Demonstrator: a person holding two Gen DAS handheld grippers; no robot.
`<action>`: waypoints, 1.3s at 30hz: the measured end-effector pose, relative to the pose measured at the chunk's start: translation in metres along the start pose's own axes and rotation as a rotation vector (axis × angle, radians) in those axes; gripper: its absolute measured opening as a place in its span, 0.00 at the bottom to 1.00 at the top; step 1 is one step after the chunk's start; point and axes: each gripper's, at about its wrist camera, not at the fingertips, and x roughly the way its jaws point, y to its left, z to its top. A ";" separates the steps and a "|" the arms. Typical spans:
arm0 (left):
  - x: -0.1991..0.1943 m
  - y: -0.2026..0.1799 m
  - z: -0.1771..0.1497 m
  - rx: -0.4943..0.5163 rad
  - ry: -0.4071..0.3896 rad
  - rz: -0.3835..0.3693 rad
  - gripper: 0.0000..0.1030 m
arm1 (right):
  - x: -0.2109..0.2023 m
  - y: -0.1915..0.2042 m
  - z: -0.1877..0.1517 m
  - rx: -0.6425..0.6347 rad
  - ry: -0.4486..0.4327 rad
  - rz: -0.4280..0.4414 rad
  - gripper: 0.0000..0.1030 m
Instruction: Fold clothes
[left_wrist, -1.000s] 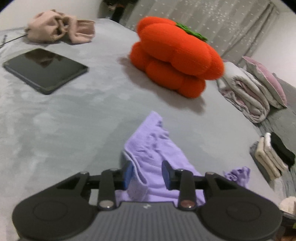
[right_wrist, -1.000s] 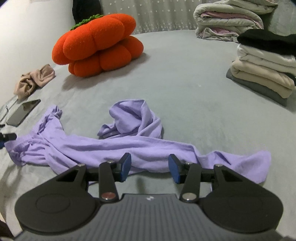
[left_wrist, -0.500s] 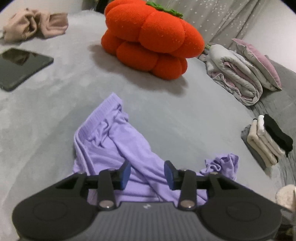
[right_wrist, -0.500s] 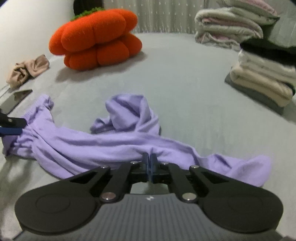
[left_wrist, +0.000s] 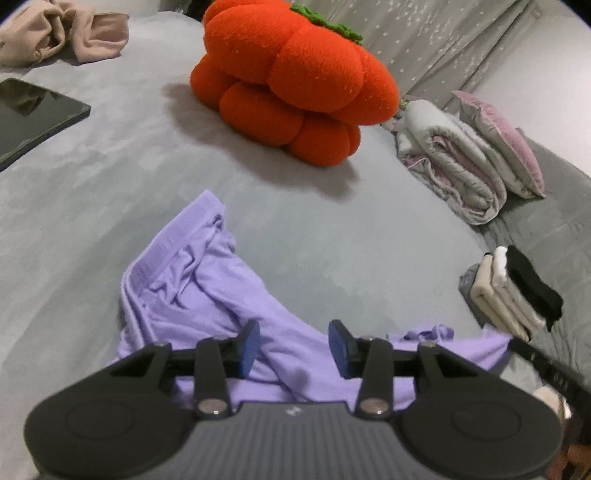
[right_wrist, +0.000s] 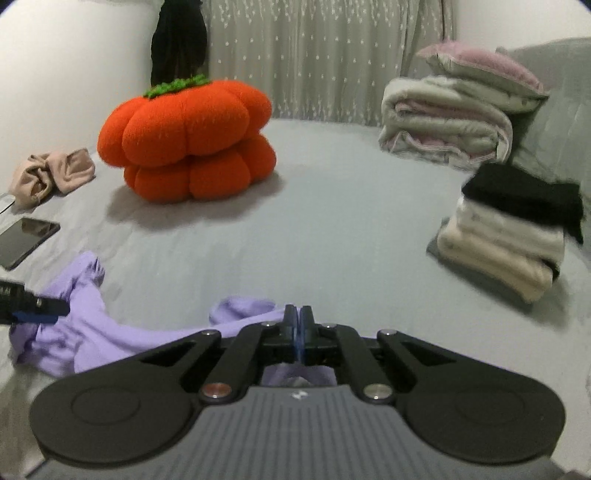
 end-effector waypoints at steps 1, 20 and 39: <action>0.000 0.000 0.001 -0.002 -0.005 -0.007 0.41 | 0.001 0.001 0.007 -0.005 -0.013 -0.005 0.02; 0.011 0.034 0.020 -0.112 -0.003 0.052 0.40 | 0.050 0.011 0.120 -0.019 -0.156 -0.061 0.02; 0.018 0.027 0.023 -0.082 0.012 0.050 0.41 | 0.106 -0.021 0.068 0.174 0.107 0.024 0.22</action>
